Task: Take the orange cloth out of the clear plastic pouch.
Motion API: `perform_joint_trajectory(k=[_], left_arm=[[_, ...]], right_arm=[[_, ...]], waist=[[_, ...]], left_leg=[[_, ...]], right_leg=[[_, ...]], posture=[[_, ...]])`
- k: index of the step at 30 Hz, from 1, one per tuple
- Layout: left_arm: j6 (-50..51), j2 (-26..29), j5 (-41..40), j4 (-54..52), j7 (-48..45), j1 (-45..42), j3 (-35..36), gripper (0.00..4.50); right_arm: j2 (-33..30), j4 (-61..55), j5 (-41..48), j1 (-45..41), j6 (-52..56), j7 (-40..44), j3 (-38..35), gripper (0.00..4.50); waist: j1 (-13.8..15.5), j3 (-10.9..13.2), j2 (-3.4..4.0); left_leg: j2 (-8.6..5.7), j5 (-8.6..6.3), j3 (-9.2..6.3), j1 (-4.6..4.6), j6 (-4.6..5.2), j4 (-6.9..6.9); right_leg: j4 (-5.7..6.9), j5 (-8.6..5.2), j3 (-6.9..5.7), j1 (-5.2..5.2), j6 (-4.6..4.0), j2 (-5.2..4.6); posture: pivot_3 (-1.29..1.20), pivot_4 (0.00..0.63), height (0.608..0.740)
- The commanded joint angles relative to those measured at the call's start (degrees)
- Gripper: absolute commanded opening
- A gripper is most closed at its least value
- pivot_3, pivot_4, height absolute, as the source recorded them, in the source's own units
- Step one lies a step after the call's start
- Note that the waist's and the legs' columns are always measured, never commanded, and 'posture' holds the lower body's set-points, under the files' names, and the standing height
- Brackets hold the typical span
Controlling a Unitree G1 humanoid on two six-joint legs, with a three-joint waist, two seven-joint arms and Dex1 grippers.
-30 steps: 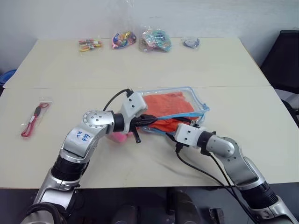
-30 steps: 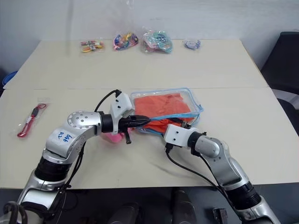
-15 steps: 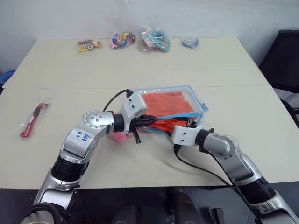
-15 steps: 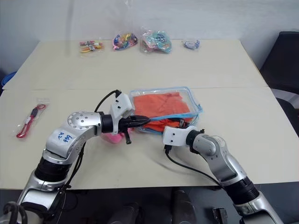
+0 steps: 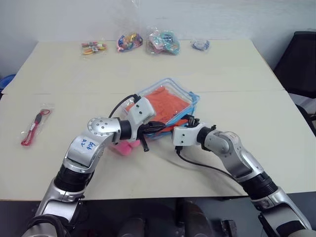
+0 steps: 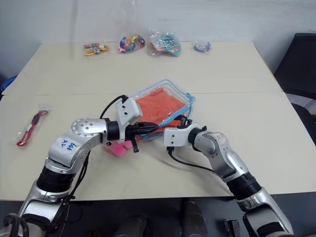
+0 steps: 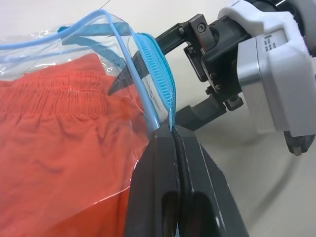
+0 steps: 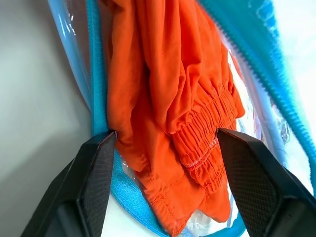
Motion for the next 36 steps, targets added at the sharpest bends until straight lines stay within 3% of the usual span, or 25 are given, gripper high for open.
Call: perform_joint_trajectory(k=[1,8,14,23,26,31,36], left_arm=[[-2.1,0.9,0.5,-1.0,-0.8,1.4,-0.4,0.0],[-7.6,3.8,3.5,1.5,-2.4,2.8,-0.9,0.0],[-10.0,4.6,3.8,4.7,-3.6,1.0,0.4,0.0],[-10.9,3.6,3.3,4.8,-2.9,0.0,1.8,0.0],[-10.4,2.7,2.7,4.8,-1.8,-1.2,3.1,0.0],[-10.2,1.9,1.4,3.9,-1.5,-2.4,5.0,0.0],[-9.6,2.0,-0.1,3.1,-2.1,-2.6,6.0,0.0]], right_arm=[[1.0,-6.4,4.6,0.5,2.9,3.2,-2.7,3.32],[0.2,-13.0,8.5,5.0,7.3,8.5,-2.2,3.32],[3.0,-11.2,6.5,2.8,8.6,3.9,-4.0,3.32],[4.6,-12.0,11.3,2.2,13.1,5.4,-5.3,3.32],[4.3,-11.9,11.9,2.7,12.8,5.6,-5.1,2.69],[4.0,-10.8,9.9,2.5,11.4,3.8,-4.2,0.92],[4.2,-9.8,9.6,2.2,10.7,3.4,-4.4,0.92]], waist=[[0.0,0.0,0.01],[0.2,0.0,0.01],[0.1,0.0,0.01],[0.2,0.0,0.01],[0.2,0.0,0.01],[0.1,0.0,0.01],[0.1,0.0,0.01]], left_leg=[[0.0,0.0,-0.07,0.0,0.0,-0.01],[-0.03,0.0,-0.34,-0.02,0.0,-0.01],[-0.04,0.0,-0.31,-0.02,0.0,-0.01],[-0.06,0.0,-0.33,-0.05,0.0,-0.02],[-0.06,0.0,-0.32,-0.06,0.0,-0.01],[-0.05,0.0,-0.31,-0.05,0.0,-0.02],[-0.05,0.0,-0.32,-0.05,0.0,-0.02]], right_leg=[[0.0,0.0,0.01,-0.02,0.0,0.0],[0.0,0.0,-0.01,-0.02,0.0,-0.02],[0.0,0.0,0.0,-0.03,0.0,0.0],[0.0,0.0,-0.03,-0.04,0.0,-0.01],[0.0,0.0,-0.04,-0.04,0.0,-0.01],[0.0,0.0,-0.03,-0.04,0.0,-0.01],[0.0,0.0,-0.03,-0.04,0.0,-0.01]], posture=[[0.0,0.15,0.74],[0.0,0.15,0.74],[0.0,0.15,0.74],[0.0,0.15,0.74],[0.0,0.15,0.74],[0.0,0.15,0.74],[0.0,0.15,0.74]])
